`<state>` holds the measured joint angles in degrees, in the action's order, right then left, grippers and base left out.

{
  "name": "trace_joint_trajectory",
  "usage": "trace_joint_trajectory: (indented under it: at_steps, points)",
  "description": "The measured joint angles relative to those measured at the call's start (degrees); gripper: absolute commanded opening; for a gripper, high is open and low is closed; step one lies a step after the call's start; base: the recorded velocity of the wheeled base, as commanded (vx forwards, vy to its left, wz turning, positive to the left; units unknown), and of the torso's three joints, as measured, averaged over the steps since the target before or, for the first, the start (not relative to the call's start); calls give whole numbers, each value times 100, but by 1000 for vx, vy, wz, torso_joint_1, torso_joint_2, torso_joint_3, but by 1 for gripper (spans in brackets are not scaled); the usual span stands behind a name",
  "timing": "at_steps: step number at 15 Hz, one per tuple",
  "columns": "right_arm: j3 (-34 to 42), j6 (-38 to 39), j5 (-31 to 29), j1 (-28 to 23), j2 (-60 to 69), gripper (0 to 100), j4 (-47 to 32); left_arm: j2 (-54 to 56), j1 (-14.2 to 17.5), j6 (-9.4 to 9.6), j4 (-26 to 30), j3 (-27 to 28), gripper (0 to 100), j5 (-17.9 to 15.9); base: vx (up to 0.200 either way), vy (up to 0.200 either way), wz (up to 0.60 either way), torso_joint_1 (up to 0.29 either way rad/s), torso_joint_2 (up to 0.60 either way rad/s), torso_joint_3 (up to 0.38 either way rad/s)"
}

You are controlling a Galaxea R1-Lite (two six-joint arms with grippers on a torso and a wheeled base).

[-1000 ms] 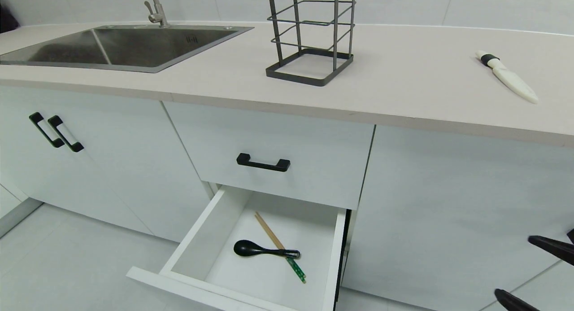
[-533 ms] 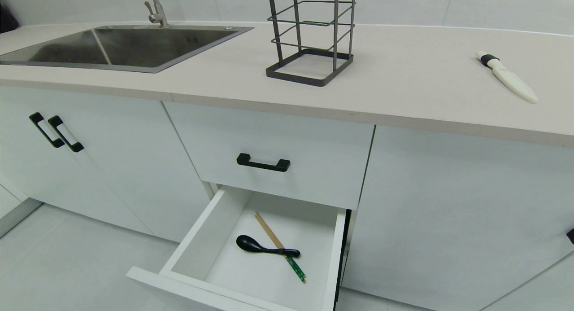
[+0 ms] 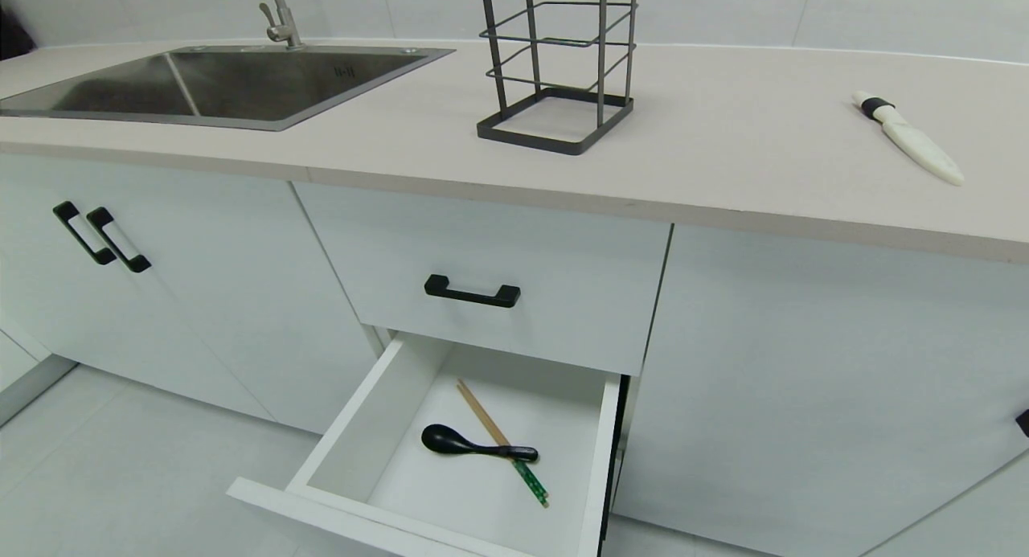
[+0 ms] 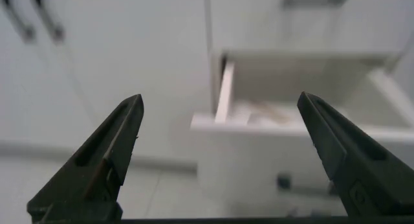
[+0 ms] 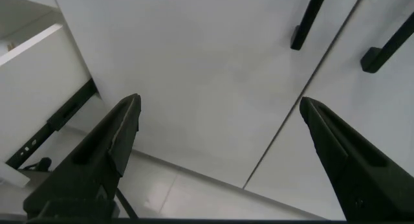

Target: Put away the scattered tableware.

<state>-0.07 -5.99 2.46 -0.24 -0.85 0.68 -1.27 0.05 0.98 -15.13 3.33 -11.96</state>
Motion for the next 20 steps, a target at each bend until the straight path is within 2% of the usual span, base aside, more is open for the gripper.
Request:
trace_joint_trajectory:
  at_steps: [2,4,5,6,9,10,13,15,18,20]
  points:
    - [7,123,-11,11,61,100,-2,-455,-2,-489,284,786,100,-739,0,0,0,0,0,0]
    - [7,218,-12,15,85,100,-13,-1104,-23,-711,1207,1395,100,-1585,0,0,0,0,0,0]
    - [7,219,-12,15,95,100,-13,-1467,-78,-727,1635,1602,100,-1888,0,0,0,0,0,0]
    - [7,222,-12,15,96,100,-15,-1805,-172,-705,1914,1714,100,-2005,0,0,0,0,0,0]
    - [7,227,-20,15,104,100,-20,-3021,-605,-606,2550,1871,100,-2150,0,0,0,0,0,0]
    - [7,232,-20,15,104,100,-20,-3461,-779,-502,2639,1891,100,-2060,0,0,0,0,0,0]
    - [7,233,-20,15,104,100,-24,-4743,-1407,-204,2807,1899,100,-1330,0,0,0,0,0,0]
    - [7,233,-20,15,101,100,-26,-5427,-1747,-133,2892,1905,100,-897,0,0,0,0,0,0]
    - [7,233,-20,15,101,100,-28,-6442,-2041,-88,2876,1974,100,-276,0,0,0,0,0,0]
    - [7,233,-20,15,101,100,-28,-7155,-2242,28,2790,2131,100,126,0,0,0,0,0,0]
